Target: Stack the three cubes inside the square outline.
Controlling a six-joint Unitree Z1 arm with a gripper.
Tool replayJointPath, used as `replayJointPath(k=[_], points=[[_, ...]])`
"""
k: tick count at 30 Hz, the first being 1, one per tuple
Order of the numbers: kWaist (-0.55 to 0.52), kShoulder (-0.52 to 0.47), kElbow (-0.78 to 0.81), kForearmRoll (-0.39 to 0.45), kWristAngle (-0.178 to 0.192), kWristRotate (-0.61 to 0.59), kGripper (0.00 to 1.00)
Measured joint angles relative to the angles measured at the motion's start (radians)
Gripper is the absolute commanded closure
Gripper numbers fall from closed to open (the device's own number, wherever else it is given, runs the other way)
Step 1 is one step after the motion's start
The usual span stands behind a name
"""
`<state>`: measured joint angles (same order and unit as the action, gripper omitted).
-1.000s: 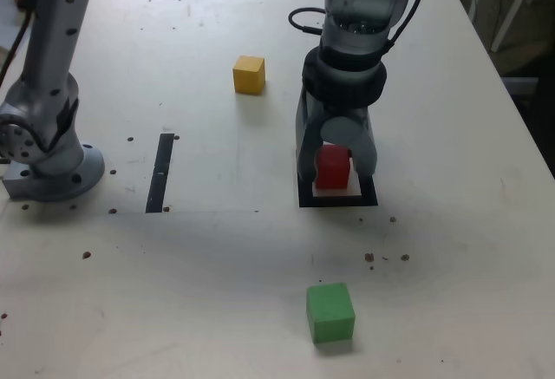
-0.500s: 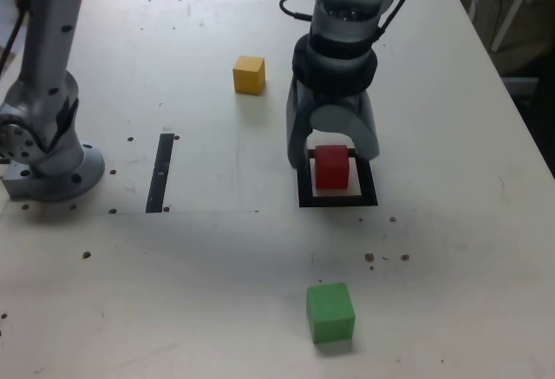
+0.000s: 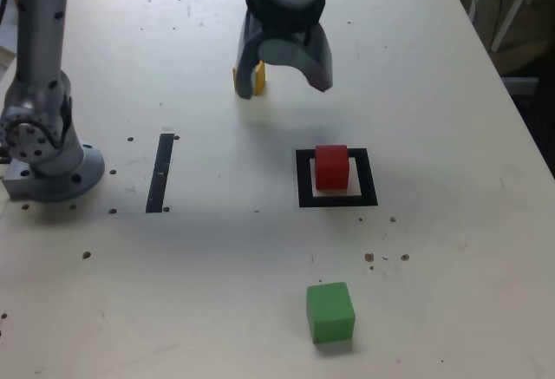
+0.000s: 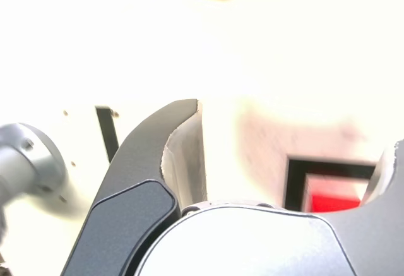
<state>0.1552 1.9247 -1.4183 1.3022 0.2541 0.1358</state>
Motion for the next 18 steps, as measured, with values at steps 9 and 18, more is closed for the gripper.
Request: replayJointPath(k=[9,18], points=[[0.202,-0.032,0.068,-0.02,0.07,0.261,0.0],[0.305,-0.077,0.102,-0.097,0.068,0.446,0.0]])
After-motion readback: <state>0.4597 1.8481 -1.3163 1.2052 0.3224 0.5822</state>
